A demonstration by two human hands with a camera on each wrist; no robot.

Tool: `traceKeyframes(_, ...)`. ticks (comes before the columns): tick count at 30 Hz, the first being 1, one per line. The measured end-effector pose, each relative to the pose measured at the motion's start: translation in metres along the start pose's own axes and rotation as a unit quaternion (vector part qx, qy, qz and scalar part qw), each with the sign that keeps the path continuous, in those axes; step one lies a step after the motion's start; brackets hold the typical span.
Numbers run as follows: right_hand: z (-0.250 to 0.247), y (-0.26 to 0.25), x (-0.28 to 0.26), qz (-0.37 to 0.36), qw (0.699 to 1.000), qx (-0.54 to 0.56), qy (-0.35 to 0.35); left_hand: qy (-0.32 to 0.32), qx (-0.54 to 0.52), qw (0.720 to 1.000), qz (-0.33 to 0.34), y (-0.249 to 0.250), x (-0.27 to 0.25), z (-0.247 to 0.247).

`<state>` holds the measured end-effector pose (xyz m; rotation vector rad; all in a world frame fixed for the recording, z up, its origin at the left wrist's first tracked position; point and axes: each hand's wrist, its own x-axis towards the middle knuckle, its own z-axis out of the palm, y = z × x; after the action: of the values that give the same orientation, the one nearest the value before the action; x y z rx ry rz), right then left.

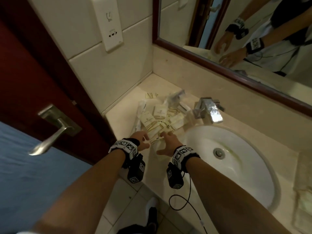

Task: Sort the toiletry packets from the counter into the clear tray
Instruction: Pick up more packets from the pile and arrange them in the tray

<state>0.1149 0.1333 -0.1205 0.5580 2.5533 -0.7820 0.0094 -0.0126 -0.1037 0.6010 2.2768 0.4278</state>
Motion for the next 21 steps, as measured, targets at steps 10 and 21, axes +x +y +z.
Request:
traceKeyframes(10, 0.011, -0.005, 0.009, 0.018, 0.999, 0.050, -0.002, 0.010, -0.015, 1.000, -0.006, -0.011, 0.003, 0.002)
traceKeyframes(21, -0.049, 0.014, 0.015, 0.039, 0.992, 0.105, 0.064, 0.020, -0.024, 0.999, -0.017, 0.014, 0.024, -0.009)
